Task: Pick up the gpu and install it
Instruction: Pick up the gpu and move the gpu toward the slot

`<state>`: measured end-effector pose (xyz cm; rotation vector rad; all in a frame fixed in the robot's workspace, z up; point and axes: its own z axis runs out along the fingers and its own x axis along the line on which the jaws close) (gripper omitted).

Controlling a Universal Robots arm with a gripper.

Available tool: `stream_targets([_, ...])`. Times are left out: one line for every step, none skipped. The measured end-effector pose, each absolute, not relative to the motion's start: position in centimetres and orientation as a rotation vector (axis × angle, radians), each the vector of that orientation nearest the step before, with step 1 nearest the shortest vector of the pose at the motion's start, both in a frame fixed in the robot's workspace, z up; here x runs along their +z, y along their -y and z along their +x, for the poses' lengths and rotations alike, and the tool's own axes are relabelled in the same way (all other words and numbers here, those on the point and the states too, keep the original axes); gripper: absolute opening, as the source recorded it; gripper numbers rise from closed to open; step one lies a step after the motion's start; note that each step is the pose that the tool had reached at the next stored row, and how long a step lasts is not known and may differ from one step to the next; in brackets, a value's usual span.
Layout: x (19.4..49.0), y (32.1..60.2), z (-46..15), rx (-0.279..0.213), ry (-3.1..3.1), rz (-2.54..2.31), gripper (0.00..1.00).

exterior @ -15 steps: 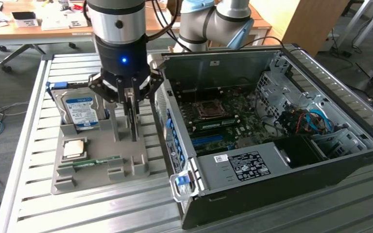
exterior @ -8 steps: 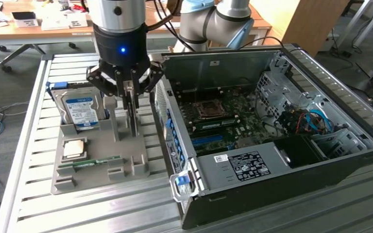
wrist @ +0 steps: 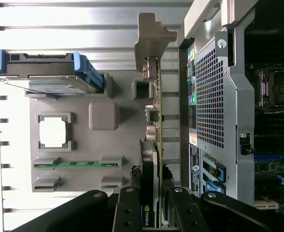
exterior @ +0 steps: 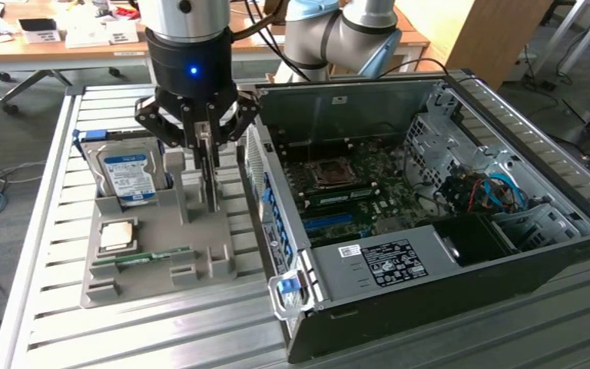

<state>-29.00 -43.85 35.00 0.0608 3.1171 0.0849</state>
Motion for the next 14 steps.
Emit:
stream_targets([35.01,43.86,-29.00,0.085,-3.117,0.061,0.27])
stream_targets([35.01,43.86,-29.00,0.085,-3.117,0.061,0.27])
stream_targets([35.01,43.86,-29.00,0.085,-3.117,0.061,0.27])
stream_targets([35.04,43.86,-29.00,0.085,-3.117,0.061,0.27])
stream_targets([35.12,43.86,-29.00,0.084,-3.117,0.061,0.27])
stream_targets([35.19,43.85,-29.00,0.084,-3.117,0.061,0.27])
stream_targets([35.26,43.85,-29.00,0.085,-3.117,0.061,0.27])
stream_targets([35.34,43.86,-29.00,0.085,-3.117,0.061,0.27])
stream_targets([35.42,43.85,-29.00,0.086,-3.117,0.061,0.27])
stream_targets([35.51,43.85,-29.00,0.087,-3.117,0.061,0.27])
stream_targets([35.59,43.85,-29.00,0.088,-3.117,0.061,0.27])
stream_targets([35.68,43.86,-29.00,0.088,-3.117,0.061,0.27])
stream_targets([35.75,43.85,-29.00,0.089,-3.117,0.061,0.27])
stream_targets([35.81,43.85,-29.00,0.089,-3.117,0.061,0.27])
